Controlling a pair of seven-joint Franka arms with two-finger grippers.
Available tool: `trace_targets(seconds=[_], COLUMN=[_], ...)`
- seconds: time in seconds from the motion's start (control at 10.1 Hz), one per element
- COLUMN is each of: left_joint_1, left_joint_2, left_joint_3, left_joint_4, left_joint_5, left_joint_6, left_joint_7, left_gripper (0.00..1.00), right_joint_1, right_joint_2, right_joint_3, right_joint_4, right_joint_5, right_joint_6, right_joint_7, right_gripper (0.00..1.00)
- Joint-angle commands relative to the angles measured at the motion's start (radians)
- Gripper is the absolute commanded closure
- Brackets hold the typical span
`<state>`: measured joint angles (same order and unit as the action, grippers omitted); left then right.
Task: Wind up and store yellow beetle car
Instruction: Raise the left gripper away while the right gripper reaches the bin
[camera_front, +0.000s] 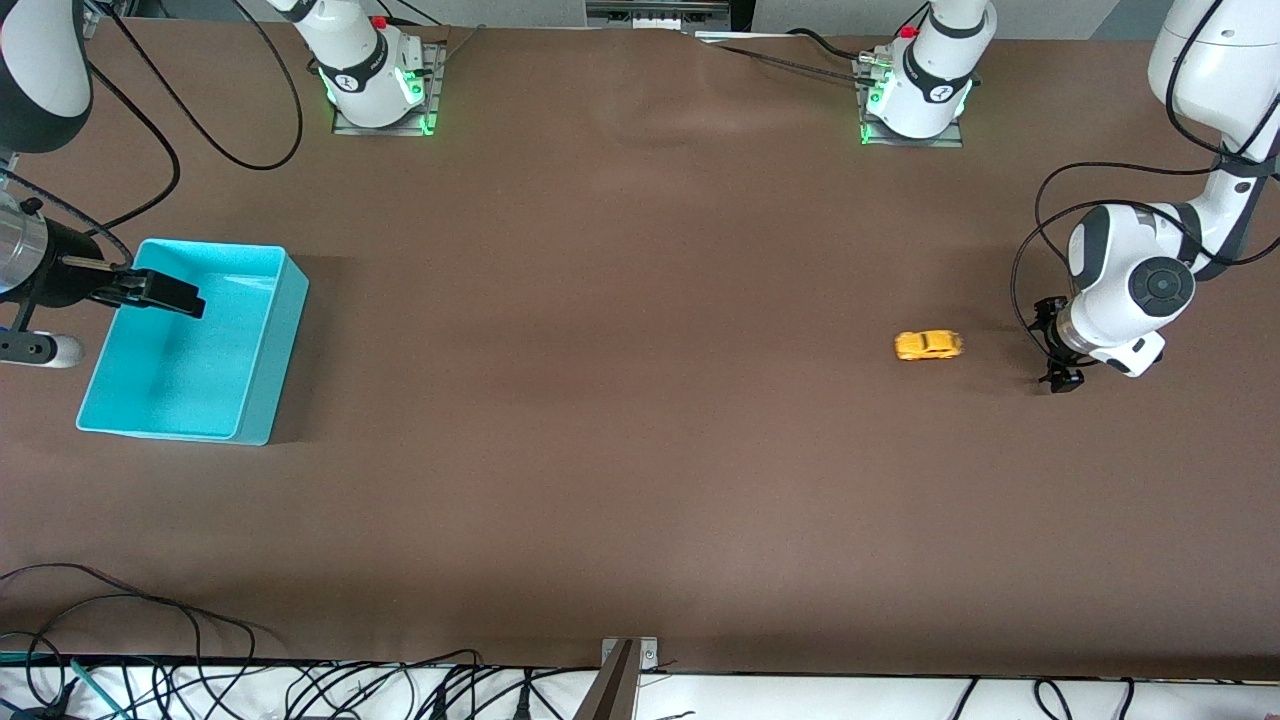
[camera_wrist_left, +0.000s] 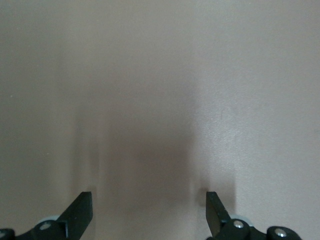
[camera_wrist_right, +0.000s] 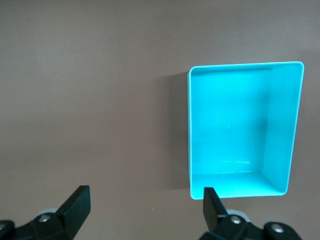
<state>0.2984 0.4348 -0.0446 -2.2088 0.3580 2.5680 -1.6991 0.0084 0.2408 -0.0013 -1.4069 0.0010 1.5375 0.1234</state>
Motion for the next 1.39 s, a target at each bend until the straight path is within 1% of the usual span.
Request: trace_targets(seconds=[0.0, 0.1, 0.3, 0.4, 0.69, 0.79, 0.89, 0.99, 1.19, 1.29], left_joint_1=[-0.007, -0.018, -0.041, -0.067, -0.105, -0.105, -0.107, -0.108, -0.108, -0.11], left_joint_2=[-0.063, -0.094, -0.128, -0.167, -0.299, -0.342, -0.387, -0.434, -0.516, -0.551], left_joint_3=[-0.006, -0.006, -0.006, -0.006, -0.017, -0.023, -0.027, -0.032, -0.032, -0.043], left_joint_4=[0.014, 0.018, 0.061, 0.061, 0.049, 0.049, 0.049, 0.049, 0.049, 0.049], left_joint_5=[0.024, 0.021, -0.037, -0.037, -0.04, -0.042, -0.04, -0.039, -0.04, -0.043], left_joint_6=[-0.096, -0.123, -0.192, -0.212, -0.322, -0.353, -0.379, -0.399, -0.455, -0.507], left_joint_7=[-0.014, -0.014, -0.008, -0.004, 0.146, 0.162, 0.201, 0.331, 0.5, 0.668], left_gripper=[0.0, 0.0, 0.0, 0.0, 0.0, 0.0, 0.0, 0.0, 0.0, 0.0], right_joint_1=[0.001, 0.001, -0.007, -0.007, -0.015, -0.013, -0.01, -0.01, -0.011, -0.011], right_joint_2=[-0.008, -0.008, -0.008, -0.009, -0.008, 0.006, 0.023, 0.04, 0.063, 0.067], right_joint_3=[0.0, 0.0, -0.003, -0.006, -0.009, -0.008, -0.006, -0.005, -0.005, -0.006], right_joint_4=[-0.006, -0.006, -0.003, 0.0, -0.001, -0.001, -0.001, -0.001, -0.007, -0.01], right_joint_5=[0.011, 0.01, 0.011, 0.01, 0.007, 0.005, 0.007, 0.007, 0.011, 0.008], right_joint_6=[-0.004, -0.004, -0.005, -0.004, -0.004, -0.002, 0.001, -0.004, -0.005, -0.005], right_joint_7=[0.012, 0.005, -0.001, -0.001, -0.002, -0.005, -0.042, -0.112, -0.34, -0.46], right_gripper=[0.0, 0.0, 0.0, 0.0, 0.0, 0.0, 0.0, 0.0, 0.0, 0.0])
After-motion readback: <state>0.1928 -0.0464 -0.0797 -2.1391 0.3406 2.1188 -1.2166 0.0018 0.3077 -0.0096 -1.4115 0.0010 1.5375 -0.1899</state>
